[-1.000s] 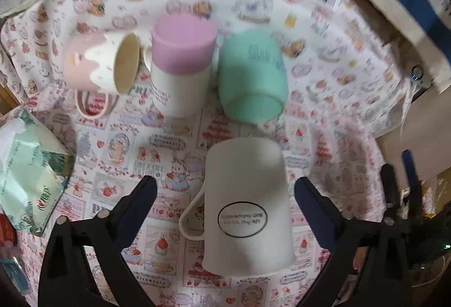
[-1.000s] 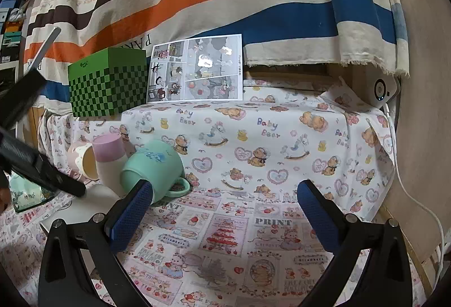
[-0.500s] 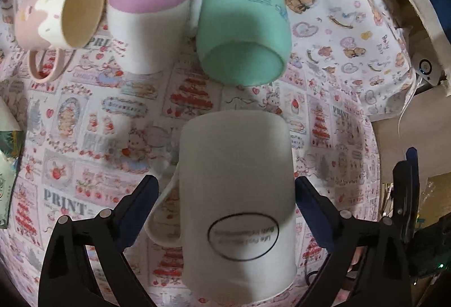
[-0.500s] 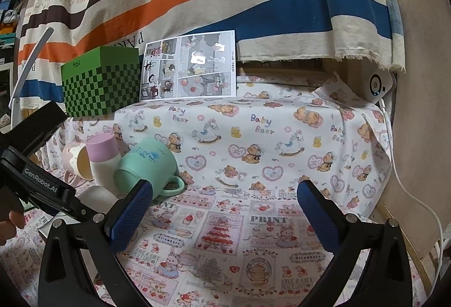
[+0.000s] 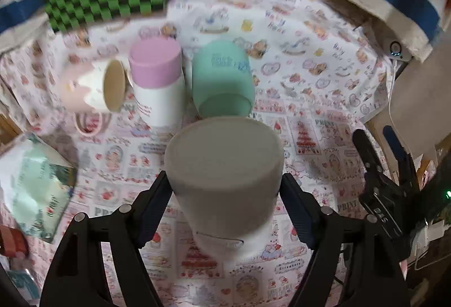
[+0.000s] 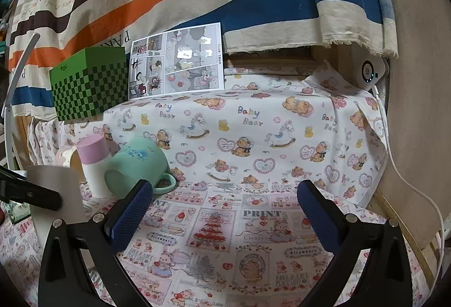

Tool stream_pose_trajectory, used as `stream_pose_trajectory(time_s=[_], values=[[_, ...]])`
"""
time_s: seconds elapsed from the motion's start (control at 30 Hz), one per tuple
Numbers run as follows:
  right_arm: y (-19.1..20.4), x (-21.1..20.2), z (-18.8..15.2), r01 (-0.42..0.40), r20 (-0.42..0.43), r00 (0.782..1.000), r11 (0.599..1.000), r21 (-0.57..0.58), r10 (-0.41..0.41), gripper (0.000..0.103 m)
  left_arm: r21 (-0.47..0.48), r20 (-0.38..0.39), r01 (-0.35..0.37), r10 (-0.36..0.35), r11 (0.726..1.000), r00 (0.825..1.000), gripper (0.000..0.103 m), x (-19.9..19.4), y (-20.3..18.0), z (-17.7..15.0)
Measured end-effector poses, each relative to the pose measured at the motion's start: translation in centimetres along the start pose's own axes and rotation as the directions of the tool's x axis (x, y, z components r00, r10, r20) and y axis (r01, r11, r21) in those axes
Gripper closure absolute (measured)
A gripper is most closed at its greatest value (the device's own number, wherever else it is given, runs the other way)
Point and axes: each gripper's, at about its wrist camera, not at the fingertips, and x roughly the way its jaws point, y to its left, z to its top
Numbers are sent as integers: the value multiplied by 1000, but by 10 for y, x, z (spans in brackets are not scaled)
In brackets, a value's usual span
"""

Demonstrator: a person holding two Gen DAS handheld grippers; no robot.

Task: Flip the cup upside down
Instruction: 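Turn the white mug rim-down with the left tool and lower it, then open the left tool and withdraw it from the mug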

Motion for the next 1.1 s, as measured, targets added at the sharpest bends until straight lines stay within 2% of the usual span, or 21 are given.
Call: stream_pose_trajectory(time_s=[0.13, 0.23, 0.33, 0.4, 0.47, 0.5, 0.6, 0.63, 0.7, 0.77, 0.8, 0.83, 0.9, 0.97, 1.07, 1.1], values=[[0, -1, 0, 5, 3, 1000, 1000, -1, -5, 0, 57, 150, -40, 31, 998, 988, 27, -24, -6, -7], [0, -1, -1, 9, 9, 1000, 1000, -6, -9, 0, 64, 177, -26, 14, 998, 984, 27, -25, 1, -8], [0, -1, -1, 13, 9, 1000, 1000, -8, -13, 0, 80, 222, -51, 32, 995, 975, 27, -17, 4, -12], [-1, -2, -1, 13, 11, 1000, 1000, -6, -13, 0, 104, 276, -101, 69, 989, 959, 27, -12, 0, -18], [-1, -1, -1, 14, 8, 1000, 1000, -8, -14, 0, 149, 354, -178, 116, 973, 928, 27, -8, -6, -29], [-1, -2, -1, 14, 7, 1000, 1000, -8, -14, 0, 162, 365, -173, 104, 971, 925, 27, -4, -7, -33], [-1, -2, -1, 13, 8, 1000, 1000, -9, -13, 0, 129, 310, -89, 45, 988, 950, 27, 8, 3, -31], [-1, -1, -1, 9, 5, 1000, 1000, -11, -9, 0, 127, 306, -94, 51, 987, 951, 27, 11, 2, -30], [0, -1, -1, 6, 0, 1000, 1000, -16, -6, 0, 182, 323, -140, 75, 973, 943, 27, 16, -8, -31], [1, -1, 0, 3, -1, 1000, 1000, -18, -3, 0, 226, 344, -145, 60, 963, 937, 26, 19, -15, -33], [1, -1, -1, 3, 0, 1000, 1000, -19, -3, 0, 229, 354, -134, 45, 964, 934, 24, 17, -16, -34], [1, -1, -1, 4, 0, 1000, 1000, -20, -4, 0, 226, 371, -120, 29, 967, 928, 16, 13, -15, -36], [1, -2, -1, 4, 4, 1000, 1000, -22, -3, 0, 229, 433, -101, -8, 968, 902, 7, -1, -11, -41], [3, -2, 0, 4, 8, 1000, 1000, -29, -3, 0, 230, 517, -114, -22, 967, 856, 0, -23, -6, -46], [5, -2, 0, 5, 10, 1000, 999, -37, -4, 0, 212, 611, -121, -35, 970, 791, 0, -53, 9, -51], [5, -3, 0, 7, 11, 1000, 999, -36, -6, 0, 203, 629, -112, -42, 973, 777, 0, -61, 15, -52]])
